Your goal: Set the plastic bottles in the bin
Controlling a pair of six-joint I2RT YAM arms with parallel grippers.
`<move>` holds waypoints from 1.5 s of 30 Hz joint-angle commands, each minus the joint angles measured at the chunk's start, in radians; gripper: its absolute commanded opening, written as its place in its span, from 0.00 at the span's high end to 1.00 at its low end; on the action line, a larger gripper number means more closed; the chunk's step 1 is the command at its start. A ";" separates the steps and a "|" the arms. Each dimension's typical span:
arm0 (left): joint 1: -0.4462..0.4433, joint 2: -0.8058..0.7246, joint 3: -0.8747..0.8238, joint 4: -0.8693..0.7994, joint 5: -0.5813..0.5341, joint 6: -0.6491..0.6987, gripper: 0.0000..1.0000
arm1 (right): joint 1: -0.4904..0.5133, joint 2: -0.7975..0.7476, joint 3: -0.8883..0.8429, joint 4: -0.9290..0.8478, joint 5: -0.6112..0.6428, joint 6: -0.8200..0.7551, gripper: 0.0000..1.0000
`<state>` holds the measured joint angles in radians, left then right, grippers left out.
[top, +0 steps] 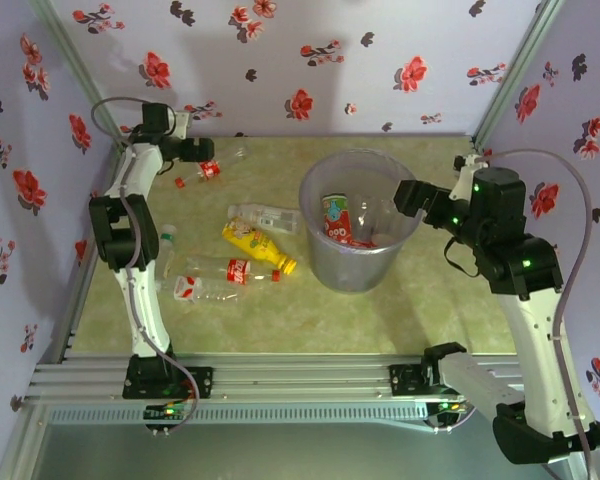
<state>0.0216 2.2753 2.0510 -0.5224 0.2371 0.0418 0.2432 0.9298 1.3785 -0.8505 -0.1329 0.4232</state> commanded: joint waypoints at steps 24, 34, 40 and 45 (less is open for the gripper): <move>-0.034 0.249 0.268 -0.341 -0.056 0.144 0.28 | 0.069 0.056 -0.012 0.035 0.054 0.019 0.01; -0.052 0.307 0.318 -0.383 -0.111 0.166 0.16 | 0.070 0.031 -0.006 -0.015 0.096 0.000 0.01; -0.046 0.312 0.332 -0.354 -0.119 0.153 0.34 | 0.070 0.016 0.000 -0.031 0.112 0.000 0.01; -0.046 0.275 0.308 -0.342 -0.096 0.142 0.41 | 0.070 0.016 -0.001 -0.029 0.104 0.004 0.01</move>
<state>-0.0280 2.5763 2.3516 -0.8680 0.1310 0.1902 0.3061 0.9546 1.3689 -0.8658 -0.0479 0.4381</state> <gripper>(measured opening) 0.606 0.991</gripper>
